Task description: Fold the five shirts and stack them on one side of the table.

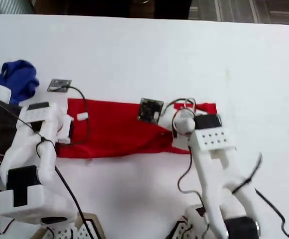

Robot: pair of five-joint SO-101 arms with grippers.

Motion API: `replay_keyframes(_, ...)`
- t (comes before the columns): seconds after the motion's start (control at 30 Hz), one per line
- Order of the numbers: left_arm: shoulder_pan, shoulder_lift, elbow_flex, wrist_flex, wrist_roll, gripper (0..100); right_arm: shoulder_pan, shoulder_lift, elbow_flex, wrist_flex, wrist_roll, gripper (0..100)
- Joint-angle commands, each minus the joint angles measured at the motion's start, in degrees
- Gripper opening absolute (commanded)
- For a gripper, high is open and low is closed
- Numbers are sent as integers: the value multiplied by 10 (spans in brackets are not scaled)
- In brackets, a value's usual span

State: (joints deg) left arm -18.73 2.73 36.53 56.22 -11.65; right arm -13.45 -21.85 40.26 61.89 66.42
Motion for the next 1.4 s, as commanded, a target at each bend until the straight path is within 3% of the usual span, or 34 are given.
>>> replay_keyframes(0.0, -5, -1, 3, -15, 2, 25, 9, 73, -41, -51, 2, 20)
replay_keyframes(0.17, -5, -1, 3, -15, 2, 25, 11, 152, -95, -53, -19, 39)
replay_keyframes(0.33, -5, -1, 3, -15, 2, 25, 17, 167, -134, -54, -97, 242)
replay_keyframes(0.4, -5, -1, 3, -15, 2, 25, 17, 168, -150, -56, -100, 270)
replay_keyframes(0.57, -5, -1, 3, -15, 2, 25, 38, 167, -180, -55, -125, 203)
replay_keyframes(0.7, -5, -1, 3, -15, 2, 25, 58, 166, -179, -14, -178, 3)
replay_keyframes(0.77, -5, -1, 3, -15, 2, 25, 52, 166, -172, 22, -178, 42)
replay_keyframes(0.83, -5, -1, 3, -15, 2, 25, 35, 167, -157, 35, -178, 15)
replay_keyframes(1.03, -5, -1, 3, -15, 1, 25, -5, 171, -73, -26, -184, 20)
replay_keyframes(1.2, -5, -1, 3, -15, 1, 25, -1, 167, -18, -93, -233, 20)
replay_keyframes(1.37, -4, -1, 3, -15, 1, 25, 17, 110, -44, -50, -255, 20)
